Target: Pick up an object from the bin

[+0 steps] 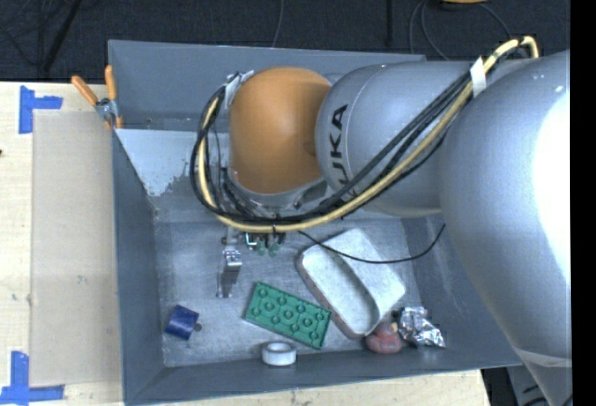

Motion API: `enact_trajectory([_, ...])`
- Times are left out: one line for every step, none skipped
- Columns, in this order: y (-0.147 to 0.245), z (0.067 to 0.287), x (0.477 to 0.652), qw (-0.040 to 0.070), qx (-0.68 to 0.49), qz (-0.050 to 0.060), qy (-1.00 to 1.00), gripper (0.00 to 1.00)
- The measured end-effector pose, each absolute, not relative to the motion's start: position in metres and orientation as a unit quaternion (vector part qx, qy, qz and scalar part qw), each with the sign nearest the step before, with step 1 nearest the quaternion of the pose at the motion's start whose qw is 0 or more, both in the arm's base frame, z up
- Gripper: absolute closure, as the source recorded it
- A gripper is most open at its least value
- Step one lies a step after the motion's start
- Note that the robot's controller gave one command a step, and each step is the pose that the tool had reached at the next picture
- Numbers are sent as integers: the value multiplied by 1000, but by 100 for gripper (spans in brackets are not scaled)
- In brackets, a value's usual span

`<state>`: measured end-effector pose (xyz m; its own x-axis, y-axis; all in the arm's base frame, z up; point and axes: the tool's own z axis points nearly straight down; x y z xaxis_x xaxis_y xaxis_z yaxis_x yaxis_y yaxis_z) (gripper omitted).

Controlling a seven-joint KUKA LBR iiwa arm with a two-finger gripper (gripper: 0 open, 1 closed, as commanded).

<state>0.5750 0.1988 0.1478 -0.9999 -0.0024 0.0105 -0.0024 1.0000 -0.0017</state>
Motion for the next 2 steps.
enact_trajectory([126, 69, 550, -2, 27, -1, -1000, 0])
enact_trajectory([60, 101, 514, 2, 0, 2, -1000, 0])
